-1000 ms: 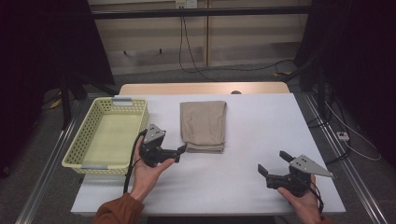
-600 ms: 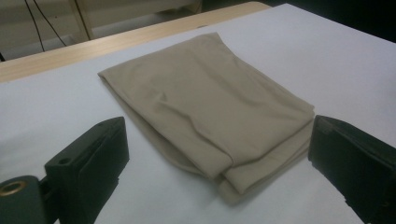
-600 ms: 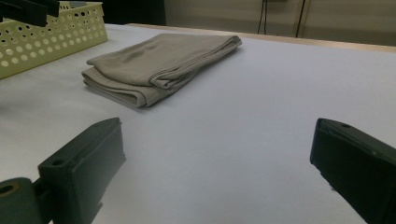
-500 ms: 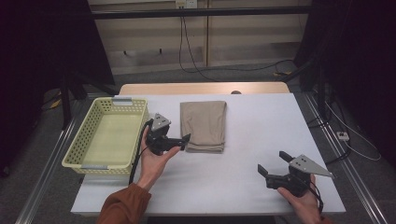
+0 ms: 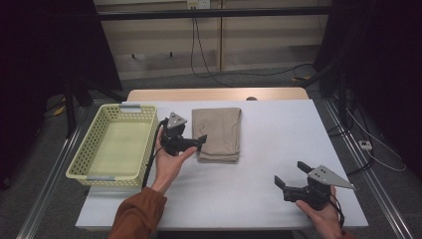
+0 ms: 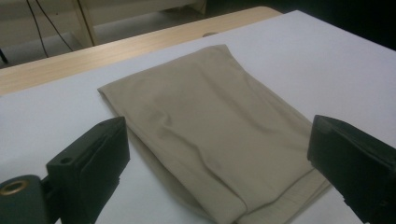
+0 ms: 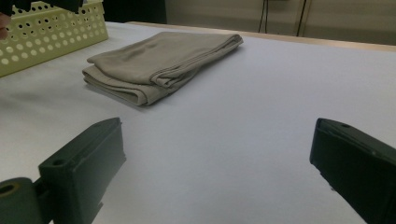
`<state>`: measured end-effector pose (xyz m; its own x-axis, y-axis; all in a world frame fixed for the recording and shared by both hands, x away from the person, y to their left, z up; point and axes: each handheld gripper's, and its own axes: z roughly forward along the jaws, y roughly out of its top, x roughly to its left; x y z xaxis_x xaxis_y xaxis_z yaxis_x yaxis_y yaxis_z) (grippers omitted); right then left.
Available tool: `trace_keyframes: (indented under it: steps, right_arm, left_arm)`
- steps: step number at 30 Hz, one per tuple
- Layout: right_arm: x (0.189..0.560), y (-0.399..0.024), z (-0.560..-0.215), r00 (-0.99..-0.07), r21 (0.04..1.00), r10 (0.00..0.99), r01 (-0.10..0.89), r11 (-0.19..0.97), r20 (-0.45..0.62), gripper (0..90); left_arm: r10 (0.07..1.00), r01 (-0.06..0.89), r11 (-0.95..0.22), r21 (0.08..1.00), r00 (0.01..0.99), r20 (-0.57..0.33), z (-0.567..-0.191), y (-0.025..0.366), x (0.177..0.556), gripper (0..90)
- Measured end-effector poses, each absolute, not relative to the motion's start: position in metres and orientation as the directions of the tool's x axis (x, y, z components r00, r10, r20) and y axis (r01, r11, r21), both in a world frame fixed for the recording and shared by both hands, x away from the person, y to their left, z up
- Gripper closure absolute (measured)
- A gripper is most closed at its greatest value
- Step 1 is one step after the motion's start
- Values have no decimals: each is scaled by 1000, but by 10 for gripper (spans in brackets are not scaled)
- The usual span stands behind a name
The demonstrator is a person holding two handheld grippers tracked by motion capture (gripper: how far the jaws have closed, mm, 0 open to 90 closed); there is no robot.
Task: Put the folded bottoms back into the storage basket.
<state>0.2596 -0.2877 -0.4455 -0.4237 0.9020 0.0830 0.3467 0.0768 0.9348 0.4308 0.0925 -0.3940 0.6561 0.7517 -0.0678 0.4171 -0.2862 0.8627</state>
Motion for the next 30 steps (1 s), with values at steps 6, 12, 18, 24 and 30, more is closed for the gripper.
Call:
trace_keyframes:
  steps: [6,12,18,24,30]
  right_arm:
    - [260,-288,-445,-423,935,903,347,76,83,28]
    - [260,-288,-446,-423,933,902,351,74,88,28]
    - [260,-288,-446,-426,933,901,353,75,89,29]
    - [260,-287,-447,-424,929,900,363,69,98,29]
    - [260,-288,-447,-423,929,901,363,70,97,29]
  left_arm:
    - [771,441,-274,855,632,-79,-396,85,446,53]
    - [797,483,-253,838,595,-102,-407,77,460,69]
    - [802,506,-268,820,588,-101,-412,70,477,96]
    - [811,537,-300,789,578,-85,-420,64,495,141]
    - [834,592,-287,753,541,-107,-433,70,510,169]
